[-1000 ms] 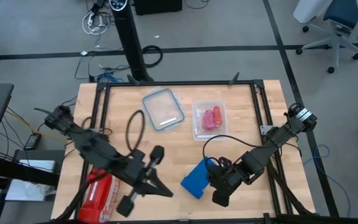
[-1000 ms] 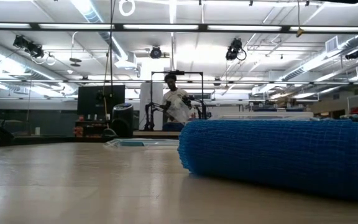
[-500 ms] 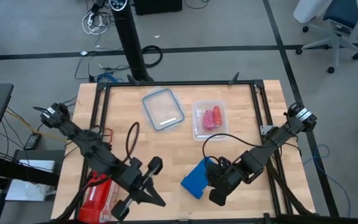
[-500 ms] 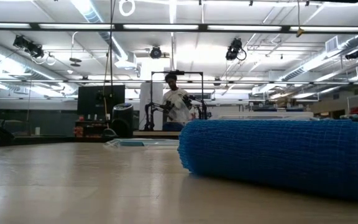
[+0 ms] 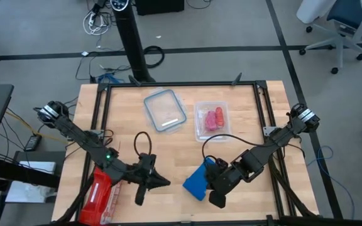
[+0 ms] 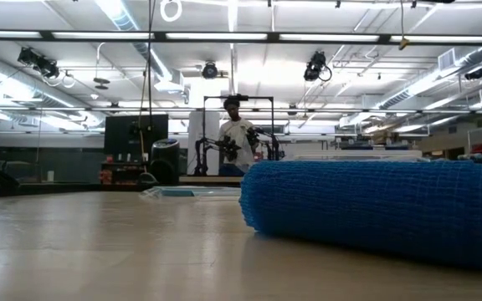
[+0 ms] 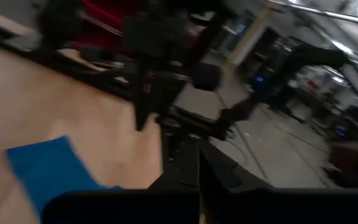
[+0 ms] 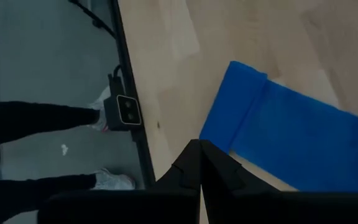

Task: Roll bandage
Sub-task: Roll the blue bandage

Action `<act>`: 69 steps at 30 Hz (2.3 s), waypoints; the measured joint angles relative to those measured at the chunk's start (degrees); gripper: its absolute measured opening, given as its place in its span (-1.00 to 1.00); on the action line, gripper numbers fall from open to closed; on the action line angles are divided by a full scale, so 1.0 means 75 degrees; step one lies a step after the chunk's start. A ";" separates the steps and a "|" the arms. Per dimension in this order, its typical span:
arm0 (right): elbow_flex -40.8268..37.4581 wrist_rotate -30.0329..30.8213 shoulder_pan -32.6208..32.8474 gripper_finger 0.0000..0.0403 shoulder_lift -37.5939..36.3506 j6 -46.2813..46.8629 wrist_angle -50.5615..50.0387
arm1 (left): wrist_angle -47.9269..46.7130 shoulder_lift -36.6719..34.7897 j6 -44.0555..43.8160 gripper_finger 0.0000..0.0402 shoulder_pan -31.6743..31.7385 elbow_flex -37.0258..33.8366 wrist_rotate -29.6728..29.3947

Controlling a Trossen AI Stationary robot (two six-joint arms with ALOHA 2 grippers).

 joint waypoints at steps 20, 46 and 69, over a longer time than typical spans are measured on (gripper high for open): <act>-0.0006 -0.1407 -0.0384 -1.00 0.1868 -0.0703 0.1808 | -0.1761 -0.0015 -0.1509 -1.00 0.0317 -0.0012 -0.0615; 0.0026 -0.1836 -0.1025 -1.00 0.2710 -0.1472 0.1697 | -0.1583 -0.0012 -0.2095 -1.00 0.0440 -0.0012 -0.0341; -0.0023 -0.0287 -0.1244 -0.99 0.1248 -0.0533 -0.2356 | -0.1258 -0.0006 -0.2084 -1.00 0.0417 -0.0006 0.0016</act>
